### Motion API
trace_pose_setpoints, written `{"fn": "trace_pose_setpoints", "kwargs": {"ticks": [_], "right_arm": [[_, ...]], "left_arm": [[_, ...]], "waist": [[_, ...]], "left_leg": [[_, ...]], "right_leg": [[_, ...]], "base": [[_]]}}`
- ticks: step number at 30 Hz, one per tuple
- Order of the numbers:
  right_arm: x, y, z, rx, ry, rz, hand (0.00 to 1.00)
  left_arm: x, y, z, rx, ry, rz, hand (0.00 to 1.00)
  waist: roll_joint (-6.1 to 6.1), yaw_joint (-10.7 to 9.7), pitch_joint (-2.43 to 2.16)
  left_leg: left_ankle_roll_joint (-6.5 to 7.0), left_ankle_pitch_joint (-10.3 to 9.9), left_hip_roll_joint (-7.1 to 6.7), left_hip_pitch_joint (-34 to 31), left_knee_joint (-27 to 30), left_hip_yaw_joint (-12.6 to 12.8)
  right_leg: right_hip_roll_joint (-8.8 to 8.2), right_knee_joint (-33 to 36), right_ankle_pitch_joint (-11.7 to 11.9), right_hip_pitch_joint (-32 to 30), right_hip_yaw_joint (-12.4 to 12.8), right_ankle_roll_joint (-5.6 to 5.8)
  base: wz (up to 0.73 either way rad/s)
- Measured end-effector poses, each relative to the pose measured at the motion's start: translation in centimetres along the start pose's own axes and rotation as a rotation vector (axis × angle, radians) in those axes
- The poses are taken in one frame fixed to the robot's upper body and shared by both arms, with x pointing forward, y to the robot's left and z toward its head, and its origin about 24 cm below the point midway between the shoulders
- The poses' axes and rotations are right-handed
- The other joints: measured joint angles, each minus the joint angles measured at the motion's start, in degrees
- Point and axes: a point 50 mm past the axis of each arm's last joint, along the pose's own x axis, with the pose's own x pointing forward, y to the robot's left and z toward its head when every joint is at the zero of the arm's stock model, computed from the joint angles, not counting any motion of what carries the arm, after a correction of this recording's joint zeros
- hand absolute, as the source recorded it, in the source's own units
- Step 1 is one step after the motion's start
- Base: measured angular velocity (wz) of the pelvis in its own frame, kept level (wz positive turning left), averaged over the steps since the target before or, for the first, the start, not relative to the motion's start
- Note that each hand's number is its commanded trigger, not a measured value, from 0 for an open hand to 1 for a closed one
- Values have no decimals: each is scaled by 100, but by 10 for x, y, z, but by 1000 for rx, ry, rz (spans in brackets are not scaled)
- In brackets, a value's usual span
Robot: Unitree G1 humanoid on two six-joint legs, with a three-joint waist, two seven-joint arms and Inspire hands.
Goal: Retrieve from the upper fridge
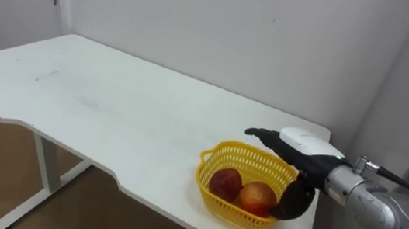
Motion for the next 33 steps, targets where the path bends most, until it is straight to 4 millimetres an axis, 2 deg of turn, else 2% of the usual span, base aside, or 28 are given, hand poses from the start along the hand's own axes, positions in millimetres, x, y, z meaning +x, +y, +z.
{"fn": "trace_pose_setpoints", "kwargs": {"ticks": [1, 6, 9, 10, 12, 17, 22, 28, 31, 32, 33], "right_arm": [[0, 0, 0, 8, -1, 0, 0], [0, -1, 2, 37, -8, -3, 0], [0, -1, 5, 40, -23, -8, 0], [0, -2, 8, 47, -35, -12, 0], [-5, -1, 10, 63, -50, -23, 0], [-16, 6, 15, 61, -97, -42, 0], [-23, 5, 24, 97, -142, -92, 0], [-32, -10, 37, 125, -211, -220, 0], [-41, -16, 46, 170, -254, -304, 0], [-45, -20, 50, 188, -274, -335, 0], [-50, -24, 53, 196, -297, -364, 0]], "left_arm": [[0, 0, 0, 0, 0, 0, 0], [-1, -2, -3, 0, 2, -2, 0], [-1, -6, -6, -3, 11, -6, 0], [-1, -8, -8, -5, 15, -11, 0], [-1, -12, -9, -9, 20, -20, 0], [0, -21, -11, -21, 28, -38, 0], [-1, -25, -18, -23, 48, -29, 0], [-1, -31, -18, -22, 40, -35, 0], [0, -37, -17, -29, 41, -47, 0], [0, -40, -18, -33, 43, -53, 0], [0, -43, -19, -36, 43, -57, 0]], "waist": [[17, -4, 1], [123, -88, -58], [173, -163, -63], [215, -194, -53], [283, -201, -77], [503, -206, -97], [694, -414, -112], [786, -652, -132], [948, -768, -144], [1040, -834, -143], [1126, -889, -161]], "left_leg": [[2, -1, 0, 24, -7, 6], [7, -1, 2, 132, -71, 22], [7, -1, 5, 167, -82, 46], [8, -2, 4, 207, -87, 54], [13, -5, 4, 260, -86, 67], [16, -4, 15, 423, -110, 170], [22, -1, 36, 508, -201, 327], [27, 0, 38, 592, -180, 409], [62, -23, 41, 677, -180, 447], [74, -30, 41, 720, -210, 482], [77, -31, 40, 728, -248, 520]], "right_leg": [[-1, -1, 0, 19, 5, 1], [-2, -2, 1, 83, 32, 4], [-1, -1, 1, 99, 53, 4], [-2, -1, 1, 132, 64, 4], [-6, -1, 2, 173, 69, 6], [-1, 0, 3, 241, 198, 10], [14, 24, 3, 254, 373, 10], [24, 7, 10, 266, 472, 23], [38, 0, 20, 345, 548, 41], [32, 3, 19, 348, 567, 50], [31, 10, 24, 341, 611, 58]], "base": [[-4], [-3], [-3], [-6], [-4], [-11], [-17], [-8], [-8], [-11], [-19]]}}
